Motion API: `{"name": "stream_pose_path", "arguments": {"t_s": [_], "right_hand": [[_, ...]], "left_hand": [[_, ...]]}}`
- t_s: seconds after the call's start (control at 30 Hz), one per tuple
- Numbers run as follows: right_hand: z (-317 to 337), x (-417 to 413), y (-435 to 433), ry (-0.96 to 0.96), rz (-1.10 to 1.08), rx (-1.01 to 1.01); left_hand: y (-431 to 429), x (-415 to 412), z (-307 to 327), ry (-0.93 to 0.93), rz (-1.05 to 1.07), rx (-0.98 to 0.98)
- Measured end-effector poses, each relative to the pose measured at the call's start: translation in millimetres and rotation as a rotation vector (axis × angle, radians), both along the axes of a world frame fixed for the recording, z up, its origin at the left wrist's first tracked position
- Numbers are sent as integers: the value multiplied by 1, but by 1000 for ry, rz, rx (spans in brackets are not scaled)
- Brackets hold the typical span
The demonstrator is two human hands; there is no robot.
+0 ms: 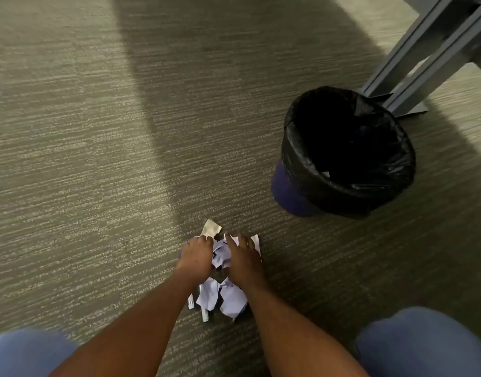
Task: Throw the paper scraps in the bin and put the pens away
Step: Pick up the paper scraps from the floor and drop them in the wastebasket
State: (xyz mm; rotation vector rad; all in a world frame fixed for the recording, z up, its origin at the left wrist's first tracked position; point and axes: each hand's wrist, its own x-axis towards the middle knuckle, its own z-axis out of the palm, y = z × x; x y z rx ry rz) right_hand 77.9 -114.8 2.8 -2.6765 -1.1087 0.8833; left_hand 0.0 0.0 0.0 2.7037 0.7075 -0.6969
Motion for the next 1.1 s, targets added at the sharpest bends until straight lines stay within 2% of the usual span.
{"name": "stream_pose_path", "arguments": {"t_s": [0.27,0.5,0.57,0.77,1.0,1.1], "right_hand": [[-24,-4,-2,5,-60,-34],[-39,-6,-2,-106,-21,223],[-39,-6,-1,-151,-14,196],[-34,3,2,51,-214,157],[-13,8,5,-34,-198,126],[3,15,7,6,-407,221]], "left_hand": [[-12,2,-21,-27,-36,75],[-12,8,-23,6,-20,60],[-12,11,-22,-1,-2,47],[-9,13,-16,-70,46,38],[-4,16,5,-98,237,-57],[-1,20,20,-97,354,-121]]}}
